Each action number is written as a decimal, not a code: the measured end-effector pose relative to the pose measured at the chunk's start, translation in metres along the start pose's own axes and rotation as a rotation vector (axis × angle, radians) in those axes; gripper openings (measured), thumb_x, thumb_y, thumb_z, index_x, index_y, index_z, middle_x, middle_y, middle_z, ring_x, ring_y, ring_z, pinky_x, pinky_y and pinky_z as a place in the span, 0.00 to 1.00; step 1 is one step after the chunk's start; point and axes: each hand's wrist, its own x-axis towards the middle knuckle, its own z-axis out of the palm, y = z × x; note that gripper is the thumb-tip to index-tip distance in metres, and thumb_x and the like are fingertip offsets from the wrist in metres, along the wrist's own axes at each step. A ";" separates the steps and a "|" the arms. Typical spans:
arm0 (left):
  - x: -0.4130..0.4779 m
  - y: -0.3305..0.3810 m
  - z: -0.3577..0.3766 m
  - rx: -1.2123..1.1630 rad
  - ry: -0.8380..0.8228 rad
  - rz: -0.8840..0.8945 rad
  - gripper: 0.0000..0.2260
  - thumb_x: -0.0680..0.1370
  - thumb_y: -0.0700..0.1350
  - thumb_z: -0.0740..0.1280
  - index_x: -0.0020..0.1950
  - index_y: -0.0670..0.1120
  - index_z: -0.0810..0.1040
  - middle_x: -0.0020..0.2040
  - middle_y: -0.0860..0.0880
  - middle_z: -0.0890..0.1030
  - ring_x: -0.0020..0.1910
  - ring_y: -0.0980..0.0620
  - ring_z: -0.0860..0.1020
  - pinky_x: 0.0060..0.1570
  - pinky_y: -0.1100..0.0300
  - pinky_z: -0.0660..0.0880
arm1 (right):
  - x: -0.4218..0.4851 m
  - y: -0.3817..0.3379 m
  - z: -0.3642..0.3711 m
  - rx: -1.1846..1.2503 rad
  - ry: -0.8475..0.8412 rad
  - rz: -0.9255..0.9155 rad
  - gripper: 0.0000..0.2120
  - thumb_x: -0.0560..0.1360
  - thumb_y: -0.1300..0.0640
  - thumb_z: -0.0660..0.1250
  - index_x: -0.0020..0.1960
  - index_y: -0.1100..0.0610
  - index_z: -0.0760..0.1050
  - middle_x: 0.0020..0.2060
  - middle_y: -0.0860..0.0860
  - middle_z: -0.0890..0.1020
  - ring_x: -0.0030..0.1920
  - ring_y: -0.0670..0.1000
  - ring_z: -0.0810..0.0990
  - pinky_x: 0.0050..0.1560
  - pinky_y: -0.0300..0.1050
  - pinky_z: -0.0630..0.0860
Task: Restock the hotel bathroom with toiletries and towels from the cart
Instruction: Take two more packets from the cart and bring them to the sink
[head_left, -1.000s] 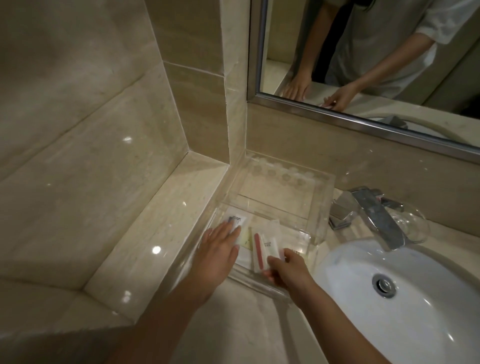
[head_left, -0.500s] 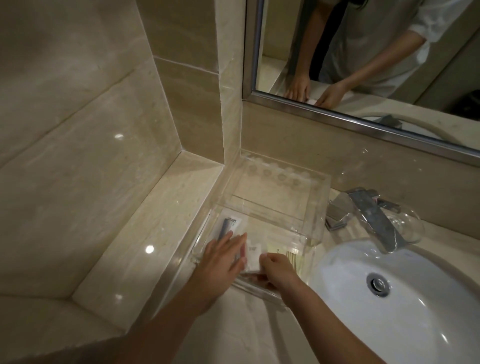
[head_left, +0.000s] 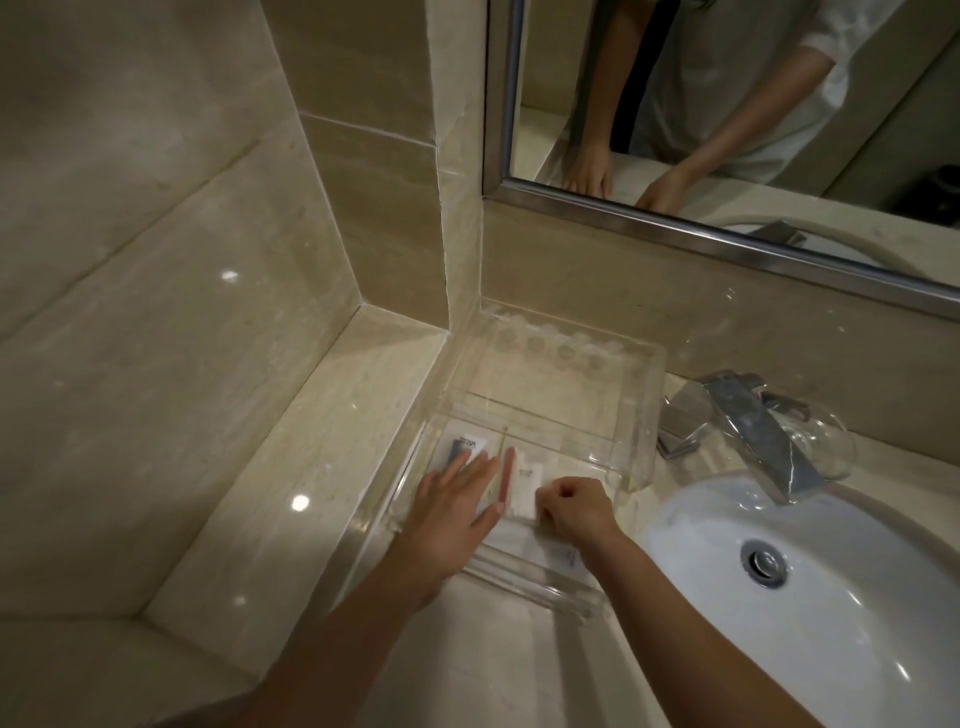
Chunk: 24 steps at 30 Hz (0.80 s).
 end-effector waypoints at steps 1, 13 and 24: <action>0.002 -0.001 0.001 0.024 -0.008 0.013 0.25 0.80 0.55 0.53 0.76 0.56 0.50 0.77 0.56 0.53 0.75 0.58 0.44 0.72 0.53 0.47 | 0.002 -0.001 0.002 -0.026 0.000 -0.006 0.10 0.71 0.62 0.65 0.31 0.58 0.75 0.28 0.53 0.76 0.31 0.51 0.75 0.37 0.43 0.74; 0.002 -0.007 0.014 0.144 0.033 0.043 0.32 0.79 0.54 0.55 0.72 0.62 0.33 0.77 0.56 0.47 0.75 0.55 0.41 0.70 0.47 0.50 | 0.001 -0.013 0.002 -0.419 0.007 -0.055 0.13 0.72 0.51 0.66 0.31 0.54 0.71 0.28 0.49 0.74 0.31 0.49 0.73 0.32 0.40 0.67; -0.057 0.024 -0.013 -0.143 -0.027 -0.087 0.22 0.79 0.50 0.59 0.73 0.53 0.61 0.71 0.49 0.68 0.69 0.51 0.67 0.67 0.55 0.64 | -0.047 -0.007 -0.029 -0.481 -0.222 -0.295 0.08 0.77 0.57 0.61 0.42 0.57 0.76 0.31 0.49 0.78 0.32 0.48 0.76 0.38 0.41 0.75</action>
